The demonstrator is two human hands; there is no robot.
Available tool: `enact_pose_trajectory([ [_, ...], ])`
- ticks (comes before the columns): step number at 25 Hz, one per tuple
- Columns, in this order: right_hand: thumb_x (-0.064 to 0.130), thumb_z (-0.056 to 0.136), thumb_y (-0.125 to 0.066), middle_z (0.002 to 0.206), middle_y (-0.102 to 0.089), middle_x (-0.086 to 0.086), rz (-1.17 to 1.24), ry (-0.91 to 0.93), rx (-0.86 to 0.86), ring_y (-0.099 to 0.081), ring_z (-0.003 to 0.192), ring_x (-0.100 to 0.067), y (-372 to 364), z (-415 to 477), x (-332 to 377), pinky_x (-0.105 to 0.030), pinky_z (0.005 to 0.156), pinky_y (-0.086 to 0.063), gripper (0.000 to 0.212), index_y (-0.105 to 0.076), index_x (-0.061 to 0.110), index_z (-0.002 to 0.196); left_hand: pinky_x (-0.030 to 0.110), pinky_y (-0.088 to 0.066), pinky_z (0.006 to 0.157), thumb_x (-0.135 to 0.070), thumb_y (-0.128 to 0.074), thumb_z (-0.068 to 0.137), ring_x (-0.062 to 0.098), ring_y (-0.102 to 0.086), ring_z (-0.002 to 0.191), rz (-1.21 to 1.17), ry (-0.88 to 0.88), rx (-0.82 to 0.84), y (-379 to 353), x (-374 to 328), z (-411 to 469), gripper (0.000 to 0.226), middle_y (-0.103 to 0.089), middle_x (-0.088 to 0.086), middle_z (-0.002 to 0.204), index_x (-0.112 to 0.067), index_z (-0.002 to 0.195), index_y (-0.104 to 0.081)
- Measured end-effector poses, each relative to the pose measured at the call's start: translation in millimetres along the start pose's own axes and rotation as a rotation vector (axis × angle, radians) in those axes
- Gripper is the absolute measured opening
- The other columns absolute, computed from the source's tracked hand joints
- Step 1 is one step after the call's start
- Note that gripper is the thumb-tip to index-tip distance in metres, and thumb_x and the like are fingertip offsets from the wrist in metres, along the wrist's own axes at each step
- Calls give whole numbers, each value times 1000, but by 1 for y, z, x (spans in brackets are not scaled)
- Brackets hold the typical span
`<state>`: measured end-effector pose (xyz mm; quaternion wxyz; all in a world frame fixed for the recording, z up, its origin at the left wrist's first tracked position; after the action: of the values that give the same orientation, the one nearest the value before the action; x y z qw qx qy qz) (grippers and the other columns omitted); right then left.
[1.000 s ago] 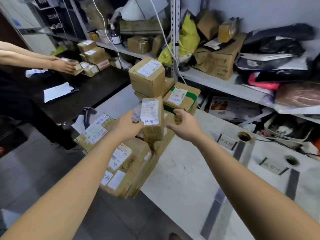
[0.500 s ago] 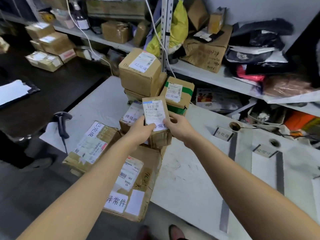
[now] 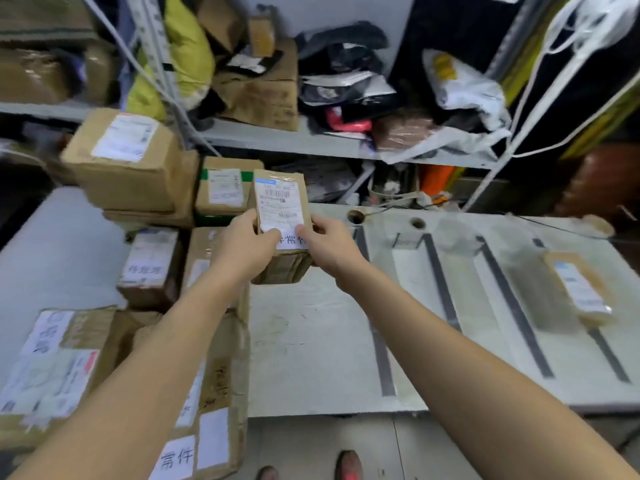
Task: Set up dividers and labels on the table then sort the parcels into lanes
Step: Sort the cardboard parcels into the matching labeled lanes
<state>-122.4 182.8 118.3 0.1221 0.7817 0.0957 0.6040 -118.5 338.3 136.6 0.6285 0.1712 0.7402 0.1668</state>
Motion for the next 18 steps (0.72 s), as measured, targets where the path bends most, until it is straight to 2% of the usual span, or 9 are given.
enact_pose_trajectory([
  [4,24,97,-55,107,-78,5,33,12,-172,-74,95,-15,85,-19,-13,-39,81,-62,30,-74,23,120,39,-57,89,-26,-64,92,9,-67,100,-19,-71,116,-63,-53,-13,41,-68,-25,103,-40,131,-64],
  [8,26,99,-55,106,-78,6,32,7,-250,-73,91,-11,179,-45,-38,-33,74,-60,28,-73,23,121,43,-59,88,-37,-64,81,11,-71,101,-64,-104,245,-142,-101,-35,41,-74,-21,109,-49,120,-67],
  [11,25,97,-56,106,-78,6,32,5,-301,-74,94,-13,257,-65,-68,-40,83,-62,31,-74,23,122,45,-60,88,-43,-63,74,12,-72,102,-77,-114,297,-218,-133,-60,36,-74,-23,109,-59,106,-67],
  [14,26,98,-56,110,-78,6,41,0,-323,-74,96,-14,333,-86,-103,-42,83,-62,31,-73,24,125,45,-60,88,-37,-64,81,10,-72,101,-103,-129,317,-292,-168,-91,40,-74,-21,109,-49,119,-68],
  [16,26,99,-58,113,-77,5,62,-6,-323,-74,96,-13,384,-103,-124,-34,74,-61,32,-71,23,129,44,-60,88,-29,-64,88,11,-71,102,-124,-131,346,-340,-190,-111,39,-74,-20,110,-45,125,-67],
  [18,26,99,-62,114,-77,5,92,-15,-328,-75,95,-11,429,-121,-143,-31,75,-63,33,-69,22,131,43,-60,89,-24,-63,93,12,-70,104,-139,-128,384,-382,-208,-127,40,-73,-17,114,-41,129,-65],
])
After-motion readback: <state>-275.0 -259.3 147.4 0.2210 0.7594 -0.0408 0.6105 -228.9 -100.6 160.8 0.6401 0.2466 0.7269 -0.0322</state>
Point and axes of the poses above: each hand's wrist, its own z-axis towards the middle knuckle, its own y-axis out of the back of the hand, x = y × z, the point moved 4 cm from there along z, towards the middle knuckle
